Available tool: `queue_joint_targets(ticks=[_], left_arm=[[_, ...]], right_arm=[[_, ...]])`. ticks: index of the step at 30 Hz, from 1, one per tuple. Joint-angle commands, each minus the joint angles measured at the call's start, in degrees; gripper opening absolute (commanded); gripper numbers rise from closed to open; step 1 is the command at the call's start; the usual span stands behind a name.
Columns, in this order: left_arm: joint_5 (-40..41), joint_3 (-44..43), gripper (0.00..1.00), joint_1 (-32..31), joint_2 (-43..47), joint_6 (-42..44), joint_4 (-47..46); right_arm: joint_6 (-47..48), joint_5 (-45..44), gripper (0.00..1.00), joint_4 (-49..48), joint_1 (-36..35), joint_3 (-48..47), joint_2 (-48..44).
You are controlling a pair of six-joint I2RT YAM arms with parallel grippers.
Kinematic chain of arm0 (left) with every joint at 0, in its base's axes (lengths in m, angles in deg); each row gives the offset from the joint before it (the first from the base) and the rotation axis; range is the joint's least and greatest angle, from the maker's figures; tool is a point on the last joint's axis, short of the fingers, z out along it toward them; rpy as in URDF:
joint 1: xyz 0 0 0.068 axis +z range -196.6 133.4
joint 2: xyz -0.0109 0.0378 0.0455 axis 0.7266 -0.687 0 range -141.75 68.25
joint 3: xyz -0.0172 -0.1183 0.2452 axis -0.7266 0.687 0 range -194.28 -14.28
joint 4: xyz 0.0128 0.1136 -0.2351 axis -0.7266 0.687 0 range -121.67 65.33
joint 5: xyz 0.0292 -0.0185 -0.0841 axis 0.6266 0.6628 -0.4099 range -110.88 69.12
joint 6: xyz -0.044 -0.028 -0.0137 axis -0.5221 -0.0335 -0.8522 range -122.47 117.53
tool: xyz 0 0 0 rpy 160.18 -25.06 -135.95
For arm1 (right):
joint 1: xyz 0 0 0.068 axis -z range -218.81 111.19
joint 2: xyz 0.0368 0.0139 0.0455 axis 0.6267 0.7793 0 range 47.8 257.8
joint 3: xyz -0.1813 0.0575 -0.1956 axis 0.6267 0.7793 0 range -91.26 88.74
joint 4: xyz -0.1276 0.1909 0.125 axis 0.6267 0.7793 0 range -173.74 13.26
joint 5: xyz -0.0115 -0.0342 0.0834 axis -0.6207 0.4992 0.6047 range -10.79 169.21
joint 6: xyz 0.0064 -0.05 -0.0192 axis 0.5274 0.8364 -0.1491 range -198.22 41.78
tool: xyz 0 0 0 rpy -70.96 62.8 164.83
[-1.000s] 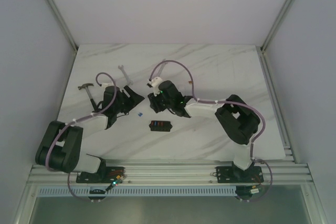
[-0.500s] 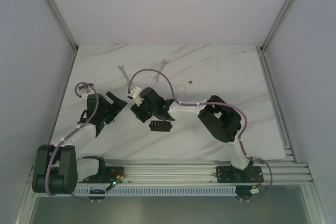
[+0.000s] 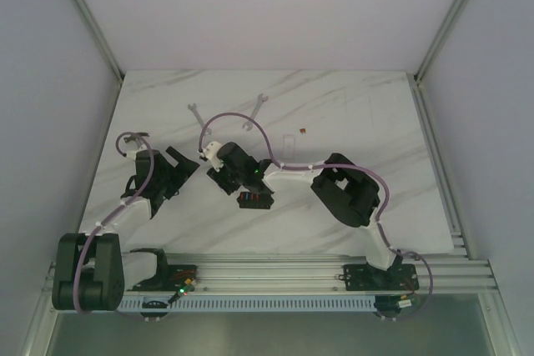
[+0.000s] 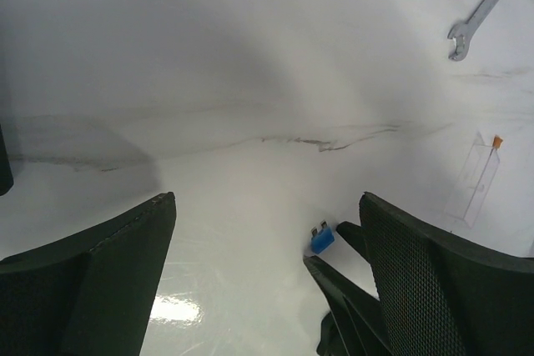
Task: Snap on the fuse box
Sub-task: Pick up the fuse from the center of the board.
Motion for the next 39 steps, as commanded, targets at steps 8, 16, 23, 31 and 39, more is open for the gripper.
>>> queue_joint_targets(ticks=[8, 16, 23, 31, 39], left_arm=[[-1.42, 0.46, 1.0, 0.37, 0.77, 0.91, 0.94], [-7.3, 0.62, 0.95, 0.28, 0.38, 0.68, -2.92], [-9.56, 0.49, 0.93, -0.24, -0.69, -0.06, -5.48], [-6.8, 0.38, 0.95, -0.02, -0.24, 0.05, -3.28], [-4.7, 0.19, 1.0, 0.82, -0.39, -0.05, -0.52]], right_arm=[[-1.22, -3.93, 0.33, 2.89, -0.31, -0.66, 0.85], [-1.55, -2.16, 0.26, -1.11, 0.26, 2.93, -2.76], [-0.68, -0.61, 0.3, -2.23, 1.41, 4.88, -4.9], [8.5, 7.62, 0.46, -1.19, 3.62, 0.83, -0.96], [13.45, 13.49, 0.47, 1.57, 4.45, -2.31, 2.27]])
